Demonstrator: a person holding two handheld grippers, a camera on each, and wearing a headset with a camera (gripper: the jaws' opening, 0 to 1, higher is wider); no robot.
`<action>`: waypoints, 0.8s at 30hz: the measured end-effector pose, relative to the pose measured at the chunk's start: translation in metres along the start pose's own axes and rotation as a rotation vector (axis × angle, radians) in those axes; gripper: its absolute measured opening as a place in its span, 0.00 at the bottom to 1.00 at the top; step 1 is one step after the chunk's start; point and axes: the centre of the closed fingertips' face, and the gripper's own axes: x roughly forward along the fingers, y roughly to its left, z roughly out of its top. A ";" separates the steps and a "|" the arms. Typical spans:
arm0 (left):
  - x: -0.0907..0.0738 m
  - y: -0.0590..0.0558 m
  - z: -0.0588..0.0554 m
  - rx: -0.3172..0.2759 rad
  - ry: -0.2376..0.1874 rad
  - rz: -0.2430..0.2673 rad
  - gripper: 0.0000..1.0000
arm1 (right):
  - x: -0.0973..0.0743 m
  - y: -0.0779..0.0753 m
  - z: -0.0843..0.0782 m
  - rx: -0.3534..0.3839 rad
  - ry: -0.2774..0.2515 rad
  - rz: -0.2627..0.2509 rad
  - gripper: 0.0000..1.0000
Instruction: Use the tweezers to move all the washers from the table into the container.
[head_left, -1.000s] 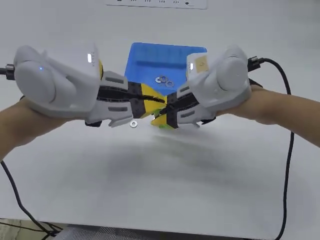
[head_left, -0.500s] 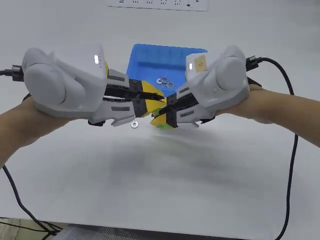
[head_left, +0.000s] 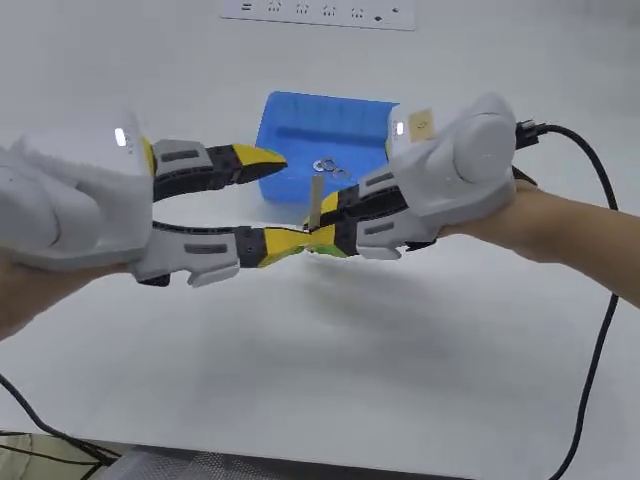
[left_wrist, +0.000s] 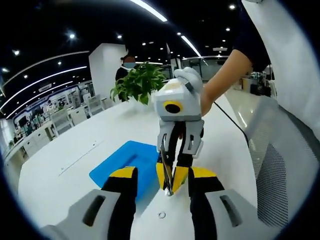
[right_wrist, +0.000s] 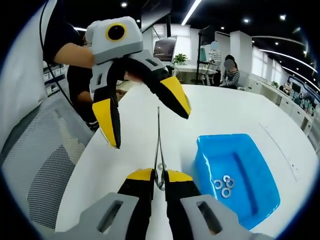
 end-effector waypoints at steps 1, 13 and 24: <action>-0.005 0.002 0.001 -0.016 -0.014 0.025 0.48 | -0.002 0.000 0.002 -0.001 -0.003 -0.003 0.09; -0.039 0.016 0.022 -0.143 -0.147 0.188 0.64 | -0.029 -0.008 0.037 0.008 -0.060 -0.060 0.09; -0.059 0.010 0.011 -0.201 -0.154 0.234 0.79 | -0.065 -0.060 0.055 0.028 -0.089 -0.203 0.09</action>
